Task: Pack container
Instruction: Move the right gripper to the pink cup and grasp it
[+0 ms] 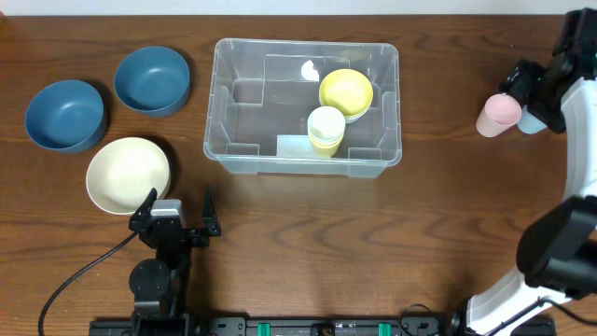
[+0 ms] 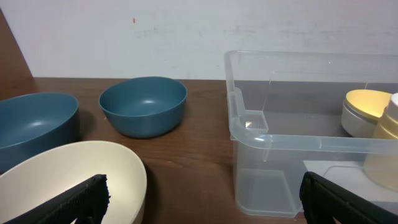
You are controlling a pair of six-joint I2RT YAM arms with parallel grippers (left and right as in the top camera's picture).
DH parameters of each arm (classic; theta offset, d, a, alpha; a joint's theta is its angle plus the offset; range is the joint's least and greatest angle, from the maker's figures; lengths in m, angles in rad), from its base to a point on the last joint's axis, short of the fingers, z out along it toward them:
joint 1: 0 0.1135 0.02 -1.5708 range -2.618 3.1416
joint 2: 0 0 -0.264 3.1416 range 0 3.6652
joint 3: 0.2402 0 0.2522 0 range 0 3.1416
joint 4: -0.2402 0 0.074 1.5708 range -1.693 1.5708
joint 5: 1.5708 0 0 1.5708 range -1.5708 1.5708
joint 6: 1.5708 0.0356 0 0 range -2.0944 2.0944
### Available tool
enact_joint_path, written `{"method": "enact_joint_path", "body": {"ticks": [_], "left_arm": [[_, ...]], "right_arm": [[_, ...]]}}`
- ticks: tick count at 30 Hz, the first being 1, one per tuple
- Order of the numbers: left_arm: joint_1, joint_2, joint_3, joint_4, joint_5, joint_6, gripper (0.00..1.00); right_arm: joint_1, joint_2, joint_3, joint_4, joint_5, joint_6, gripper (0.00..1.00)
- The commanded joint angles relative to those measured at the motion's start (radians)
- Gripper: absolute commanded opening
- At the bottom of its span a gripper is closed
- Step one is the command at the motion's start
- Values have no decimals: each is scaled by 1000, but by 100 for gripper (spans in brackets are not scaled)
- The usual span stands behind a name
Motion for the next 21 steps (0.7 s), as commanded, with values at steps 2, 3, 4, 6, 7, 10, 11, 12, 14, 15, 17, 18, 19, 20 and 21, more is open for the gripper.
{"method": "enact_joint_path", "body": {"ticks": [2, 3, 4, 6, 7, 10, 11, 12, 14, 15, 17, 18, 19, 20, 21], "left_arm": [[6, -1, -17, -34, 3, 14, 98], [6, -1, -17, -34, 3, 14, 98], [6, -1, -17, -34, 3, 13, 98], [6, -1, -17, -34, 3, 13, 98], [6, -1, -17, -34, 3, 13, 98], [6, -1, -17, -34, 3, 13, 98], [6, -1, -17, -34, 3, 14, 98], [6, -1, -17, -34, 3, 14, 98], [6, -1, -17, -34, 3, 13, 98], [6, -1, -17, -34, 3, 13, 98], [6, -1, -17, -34, 3, 14, 98], [6, -1, -17, -34, 3, 14, 98], [6, -1, -17, -34, 3, 13, 98], [6, -1, -17, -34, 3, 14, 98], [6, -1, -17, -34, 3, 14, 98]], "right_arm": [[-18, 97, -31, 13, -6, 15, 91], [-19, 118, -31, 14, -6, 15, 91], [-19, 138, -31, 16, -6, 15, 90], [-19, 169, -31, 19, -6, 15, 87], [-19, 183, -31, 21, -6, 15, 83], [-18, 204, -31, 22, -6, 15, 64], [-18, 206, -31, 21, -6, 14, 51], [-18, 206, -31, 18, -6, 14, 38], [-18, 205, -31, 13, -6, 14, 19], [-18, 205, -31, 7, -6, 14, 11], [-15, 205, -31, -11, -6, 13, 1], [-14, 205, -30, -19, -10, 10, 1], [-10, 204, -30, -31, -14, 8, 1], [-5, 201, -30, -41, -26, -6, 1], [1, 195, -30, -53, -38, -20, 1]]}}
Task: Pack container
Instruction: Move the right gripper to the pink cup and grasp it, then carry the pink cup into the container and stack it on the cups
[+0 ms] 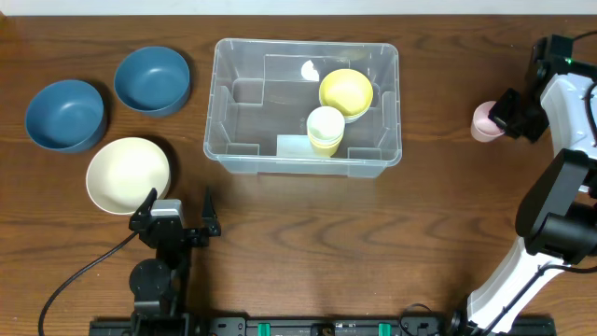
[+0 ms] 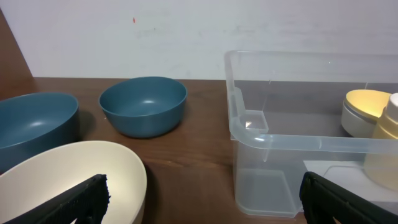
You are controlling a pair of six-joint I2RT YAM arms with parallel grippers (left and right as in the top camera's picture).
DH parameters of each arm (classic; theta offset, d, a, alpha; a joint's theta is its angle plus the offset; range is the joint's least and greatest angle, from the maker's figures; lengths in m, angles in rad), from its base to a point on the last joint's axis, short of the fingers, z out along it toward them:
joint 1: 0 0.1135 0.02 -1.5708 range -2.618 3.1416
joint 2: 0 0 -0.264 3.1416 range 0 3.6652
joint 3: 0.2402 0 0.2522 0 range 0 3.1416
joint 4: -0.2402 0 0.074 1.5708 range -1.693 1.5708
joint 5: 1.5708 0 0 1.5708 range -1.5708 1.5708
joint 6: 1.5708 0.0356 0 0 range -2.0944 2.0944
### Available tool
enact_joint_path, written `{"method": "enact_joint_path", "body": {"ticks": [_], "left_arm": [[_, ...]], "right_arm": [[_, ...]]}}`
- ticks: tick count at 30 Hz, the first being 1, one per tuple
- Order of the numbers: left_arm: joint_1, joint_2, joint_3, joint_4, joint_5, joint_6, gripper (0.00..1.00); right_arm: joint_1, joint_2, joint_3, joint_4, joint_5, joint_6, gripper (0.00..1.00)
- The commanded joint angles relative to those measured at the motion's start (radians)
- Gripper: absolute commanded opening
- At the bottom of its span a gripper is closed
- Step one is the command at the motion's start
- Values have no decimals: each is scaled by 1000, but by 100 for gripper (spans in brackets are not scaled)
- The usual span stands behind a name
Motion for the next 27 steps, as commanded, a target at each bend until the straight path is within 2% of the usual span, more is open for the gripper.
{"method": "enact_joint_path", "body": {"ticks": [1, 9, 18, 22, 27], "left_arm": [[6, -1, -17, -34, 3, 13, 98], [6, -1, -17, -34, 3, 14, 98], [6, -1, -17, -34, 3, 14, 98], [6, -1, -17, -34, 3, 14, 98], [6, -1, -17, -34, 3, 13, 98]], "right_arm": [[19, -7, -8, -33, -18, -44, 1], [153, -223, -8, -76, -110, -188, 1], [429, -584, -7, 53, -113, -181, 1], [549, -605, -7, 99, -113, -154, 1], [663, -537, -7, 131, -114, -135, 1]]}}
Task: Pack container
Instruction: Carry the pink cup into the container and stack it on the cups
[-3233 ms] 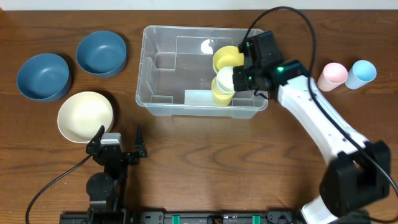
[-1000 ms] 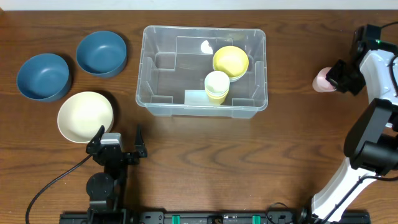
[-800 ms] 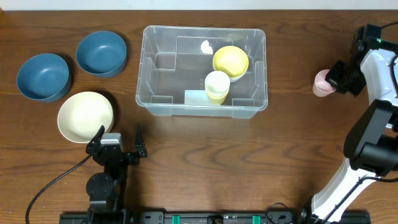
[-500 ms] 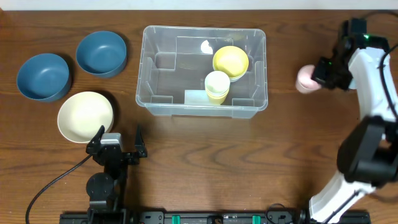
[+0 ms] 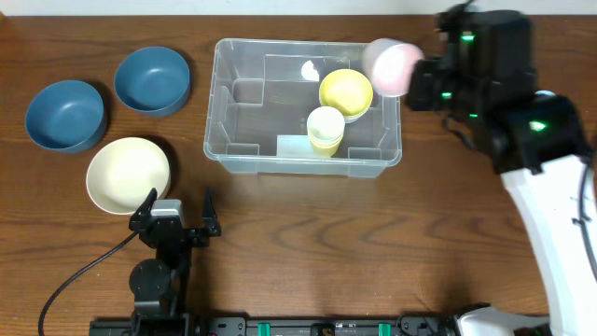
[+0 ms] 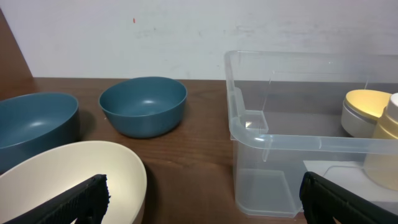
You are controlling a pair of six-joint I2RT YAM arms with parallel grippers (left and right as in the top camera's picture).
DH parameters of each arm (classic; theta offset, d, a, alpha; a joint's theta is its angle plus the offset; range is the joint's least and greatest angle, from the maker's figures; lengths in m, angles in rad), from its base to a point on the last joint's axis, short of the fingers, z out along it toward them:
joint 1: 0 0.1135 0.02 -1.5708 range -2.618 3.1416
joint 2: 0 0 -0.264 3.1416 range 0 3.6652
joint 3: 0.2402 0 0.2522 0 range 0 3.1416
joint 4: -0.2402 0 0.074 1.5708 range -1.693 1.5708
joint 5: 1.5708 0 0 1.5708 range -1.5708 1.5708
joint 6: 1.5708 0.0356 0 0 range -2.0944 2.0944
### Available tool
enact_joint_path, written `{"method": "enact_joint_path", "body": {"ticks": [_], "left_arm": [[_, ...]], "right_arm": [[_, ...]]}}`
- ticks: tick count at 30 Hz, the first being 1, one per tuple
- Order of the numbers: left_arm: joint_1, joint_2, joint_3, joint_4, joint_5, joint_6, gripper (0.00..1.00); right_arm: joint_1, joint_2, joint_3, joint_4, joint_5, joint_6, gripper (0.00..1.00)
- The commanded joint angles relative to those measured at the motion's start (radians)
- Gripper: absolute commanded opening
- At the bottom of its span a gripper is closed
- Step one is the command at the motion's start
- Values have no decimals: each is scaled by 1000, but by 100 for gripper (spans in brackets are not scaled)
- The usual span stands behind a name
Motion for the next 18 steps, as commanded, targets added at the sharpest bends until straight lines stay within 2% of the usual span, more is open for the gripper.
{"method": "enact_joint_path", "body": {"ticks": [1, 10, 18], "left_arm": [[6, -2, -17, -34, 3, 13, 98], [6, -2, -17, -34, 3, 13, 98], [6, -2, -17, -34, 3, 13, 98]], "right_arm": [[66, 82, -7, 11, 0, 26, 1], [166, 258, -7, -25, 0, 79, 1], [181, 272, -7, -115, 9, 119, 1]]}}
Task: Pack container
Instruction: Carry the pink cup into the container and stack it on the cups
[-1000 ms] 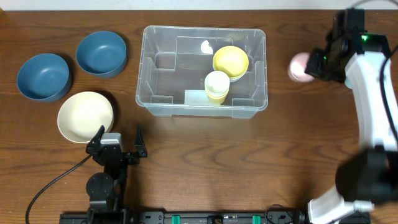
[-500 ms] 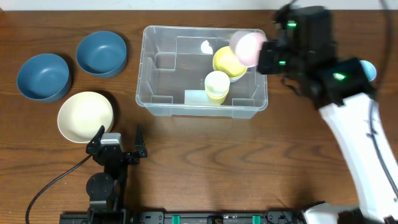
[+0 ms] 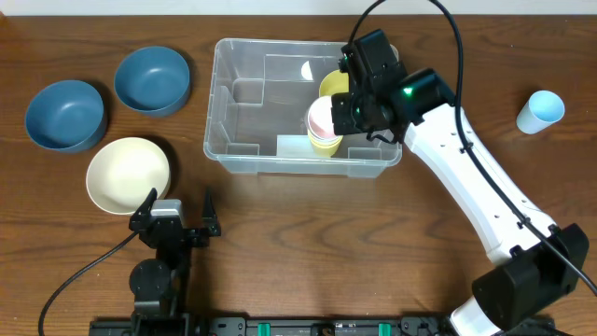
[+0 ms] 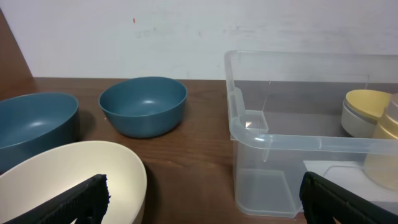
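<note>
The clear plastic container (image 3: 210,103) stands at the middle back of the table. Inside it are a yellow bowl (image 3: 343,86) and a stack of pale yellow cups (image 3: 326,142). My right gripper (image 3: 343,114) reaches into the container, shut on a pink cup (image 3: 319,116) that sits on top of that stack. A light blue cup (image 3: 541,110) stands alone at the far right. My left gripper (image 3: 179,207) rests open near the front edge, its black fingertips (image 4: 81,198) at the bottom corners of the left wrist view, with nothing between them.
Two dark blue bowls (image 3: 152,79) (image 3: 64,114) and a cream bowl (image 3: 128,175) lie to the left of the container. In the left wrist view the cream bowl (image 4: 62,177) is close in front and the container wall (image 4: 249,134) is at the right.
My right gripper held the pink cup above the container's far right corner. Now it is lower and further left, with the cup on the yellow cup stack inside. The left arm has not moved.
My right gripper was first at the pink and light blue cups at the table's right edge, then close on the pink cup. Later it held the pink cup beside the container's corner. Now the cup is on the stack inside, and the blue cup stays at the right.
</note>
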You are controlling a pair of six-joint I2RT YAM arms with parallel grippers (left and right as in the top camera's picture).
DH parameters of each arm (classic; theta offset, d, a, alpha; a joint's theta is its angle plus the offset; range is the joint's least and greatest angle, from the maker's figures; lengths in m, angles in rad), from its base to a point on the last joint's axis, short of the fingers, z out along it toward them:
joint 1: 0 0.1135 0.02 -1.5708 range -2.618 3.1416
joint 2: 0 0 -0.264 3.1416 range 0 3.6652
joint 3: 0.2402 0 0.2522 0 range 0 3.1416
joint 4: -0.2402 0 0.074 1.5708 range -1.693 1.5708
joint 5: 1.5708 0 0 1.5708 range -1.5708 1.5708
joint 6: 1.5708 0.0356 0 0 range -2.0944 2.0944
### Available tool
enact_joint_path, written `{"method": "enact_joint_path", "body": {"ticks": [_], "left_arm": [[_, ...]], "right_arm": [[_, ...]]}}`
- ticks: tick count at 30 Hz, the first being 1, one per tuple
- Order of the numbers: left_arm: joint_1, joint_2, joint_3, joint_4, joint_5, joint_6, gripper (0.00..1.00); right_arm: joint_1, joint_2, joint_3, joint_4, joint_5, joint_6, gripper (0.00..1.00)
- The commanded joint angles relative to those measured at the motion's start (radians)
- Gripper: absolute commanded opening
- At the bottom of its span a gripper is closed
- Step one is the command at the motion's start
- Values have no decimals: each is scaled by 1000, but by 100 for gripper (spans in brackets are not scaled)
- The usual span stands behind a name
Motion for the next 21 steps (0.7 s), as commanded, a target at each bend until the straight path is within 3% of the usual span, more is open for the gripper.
{"method": "enact_joint_path", "body": {"ticks": [1, 21], "left_arm": [[6, -1, -17, -34, 3, 13, 98], [6, -1, -17, -34, 3, 13, 98]], "right_arm": [[6, -7, 0, -23, 13, 33, 1], [10, 97, -7, 42, 29, 41, 1]]}}
